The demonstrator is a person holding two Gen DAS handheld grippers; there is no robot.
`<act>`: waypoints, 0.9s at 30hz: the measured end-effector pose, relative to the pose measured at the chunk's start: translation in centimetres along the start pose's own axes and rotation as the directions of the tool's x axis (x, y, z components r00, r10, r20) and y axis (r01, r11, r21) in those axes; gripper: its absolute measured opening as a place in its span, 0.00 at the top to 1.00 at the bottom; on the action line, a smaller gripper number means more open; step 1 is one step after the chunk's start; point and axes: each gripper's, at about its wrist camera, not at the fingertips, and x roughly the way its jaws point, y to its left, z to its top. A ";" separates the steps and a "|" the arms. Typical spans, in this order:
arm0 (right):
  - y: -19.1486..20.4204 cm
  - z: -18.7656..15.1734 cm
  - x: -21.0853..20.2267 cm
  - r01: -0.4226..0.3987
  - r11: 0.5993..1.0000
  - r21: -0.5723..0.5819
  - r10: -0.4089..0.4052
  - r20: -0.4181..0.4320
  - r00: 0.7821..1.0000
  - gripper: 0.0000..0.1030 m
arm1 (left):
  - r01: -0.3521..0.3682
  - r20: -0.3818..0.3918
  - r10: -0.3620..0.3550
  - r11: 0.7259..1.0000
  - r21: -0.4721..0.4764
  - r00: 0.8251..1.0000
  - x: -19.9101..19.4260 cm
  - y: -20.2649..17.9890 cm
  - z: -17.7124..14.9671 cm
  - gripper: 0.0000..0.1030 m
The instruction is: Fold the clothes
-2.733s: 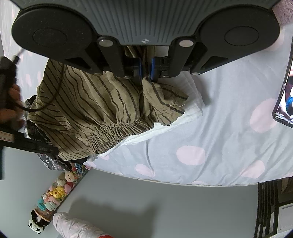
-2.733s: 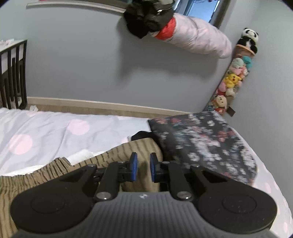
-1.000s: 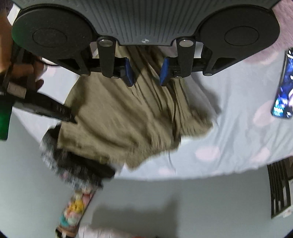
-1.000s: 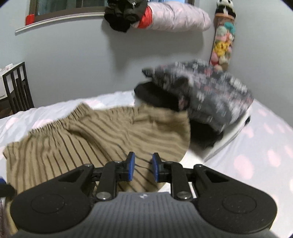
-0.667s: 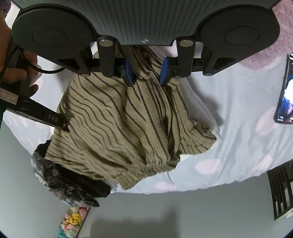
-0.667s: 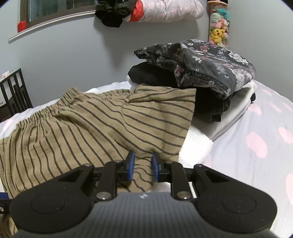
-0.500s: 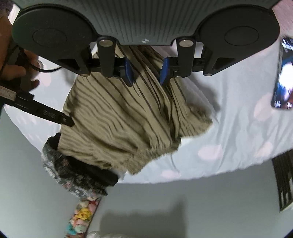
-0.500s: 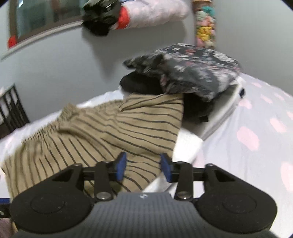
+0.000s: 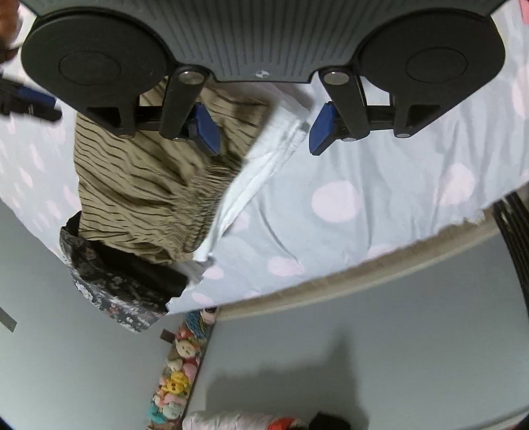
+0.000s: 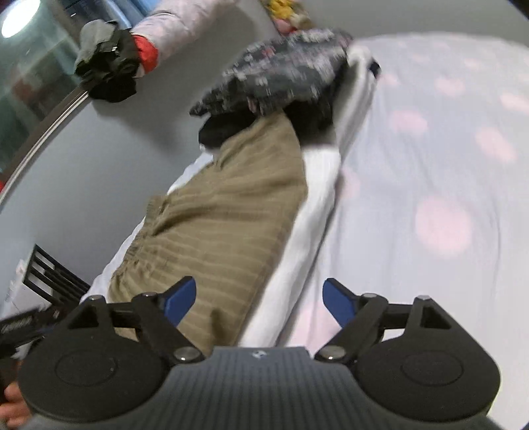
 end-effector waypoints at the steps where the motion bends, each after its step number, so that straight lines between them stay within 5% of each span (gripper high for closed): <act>1: -0.1 -0.8 0.0 -0.013 0.999 0.032 0.013 -0.016 1.000 0.17 | 0.035 -0.027 -0.035 0.999 -0.018 0.999 0.8 0.8 0.2 0.32; 8: -1.6 -5.2 1.2 -0.076 0.957 0.279 0.105 -0.088 0.991 0.17 | 0.128 -0.146 -0.145 0.984 -0.121 0.979 5.8 4.9 0.7 0.31; 12: -1.9 -6.6 2.3 -0.091 0.933 0.348 0.133 -0.099 0.986 0.17 | 0.168 -0.232 -0.216 0.963 -0.211 0.948 8.6 6.8 0.0 0.31; 19: -3.1 -8.8 4.7 -0.149 0.859 0.491 0.212 -0.075 0.974 0.17 | 0.228 -0.211 -0.298 0.926 -0.300 0.931 10.2 7.8 -1.5 0.32; 23: -2.5 -8.9 5.4 -0.174 0.854 0.489 0.229 -0.053 0.972 0.20 | 0.248 -0.204 -0.319 0.918 -0.310 0.926 10.5 7.7 -1.8 0.50; 27: -2.0 -8.9 6.5 -0.192 0.840 0.507 0.251 -0.050 0.967 0.37 | 0.251 -0.200 -0.338 0.898 -0.362 0.920 10.9 7.6 -1.8 0.71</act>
